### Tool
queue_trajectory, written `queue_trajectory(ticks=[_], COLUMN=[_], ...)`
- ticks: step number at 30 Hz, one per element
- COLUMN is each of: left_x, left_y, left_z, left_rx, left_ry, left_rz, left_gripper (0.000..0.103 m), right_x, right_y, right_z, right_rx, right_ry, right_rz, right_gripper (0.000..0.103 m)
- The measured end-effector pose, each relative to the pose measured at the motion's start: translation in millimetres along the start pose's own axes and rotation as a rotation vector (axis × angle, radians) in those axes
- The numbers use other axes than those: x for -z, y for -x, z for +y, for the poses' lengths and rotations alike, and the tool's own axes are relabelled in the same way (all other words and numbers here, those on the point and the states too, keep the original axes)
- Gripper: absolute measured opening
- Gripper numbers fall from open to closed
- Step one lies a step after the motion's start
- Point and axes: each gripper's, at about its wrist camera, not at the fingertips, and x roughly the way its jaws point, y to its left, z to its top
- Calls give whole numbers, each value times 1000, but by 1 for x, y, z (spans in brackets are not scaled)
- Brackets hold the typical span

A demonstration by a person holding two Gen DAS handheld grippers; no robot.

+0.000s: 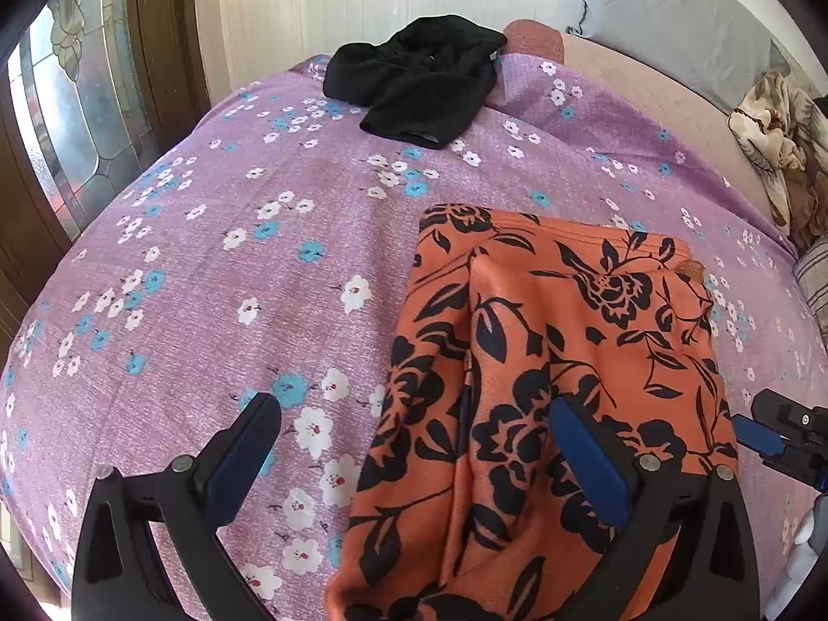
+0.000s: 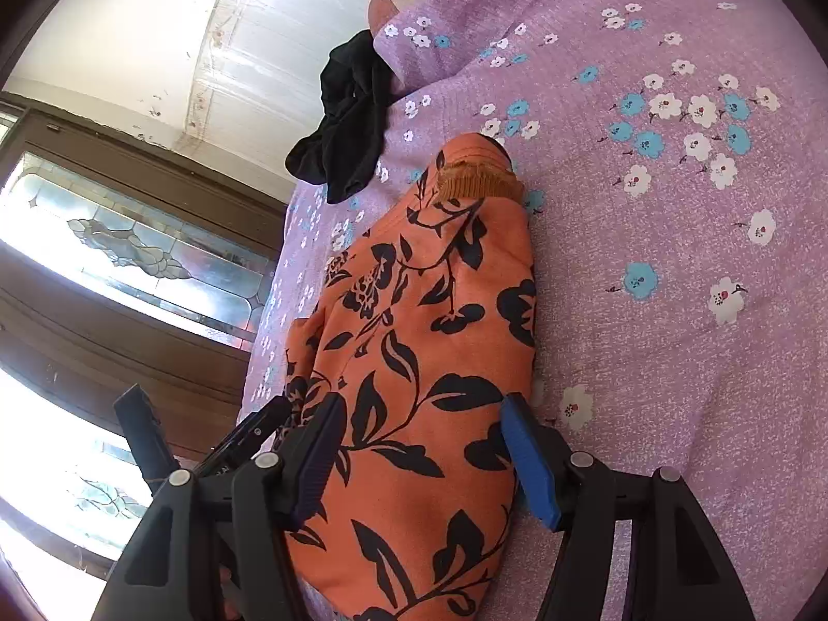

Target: Fold small clothes

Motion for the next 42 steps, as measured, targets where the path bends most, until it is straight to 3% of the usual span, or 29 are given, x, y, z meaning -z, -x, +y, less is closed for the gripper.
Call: queue_trajectory(ticks=[15,22,27,30,35,42], left_x=[1,5,8,8,9,10], left_y=[-15,-35,-36,-33,-30,-30], left_z=[0,15,17,15,13,6], left_rx=[91,285,365,355,303,250], left_ry=[26,164,206,203,177,136], left_rz=[76,214,227,208,184,167], left_gripper=[103,103,103,98,79,78], right_x=[3,7,8,10,14,17], right_y=[-11,-24,-26,-27,-32,-33], right_z=[-13,-20,-21,-16,-8,-8], right_rx=[4,-18,-48,-52,-33,-39], right_ry=[-27,-60,-66,-49,-7,5], right_rz=[23,65,50,41,35,16], right_gripper=[66,68,71,74,74,76])
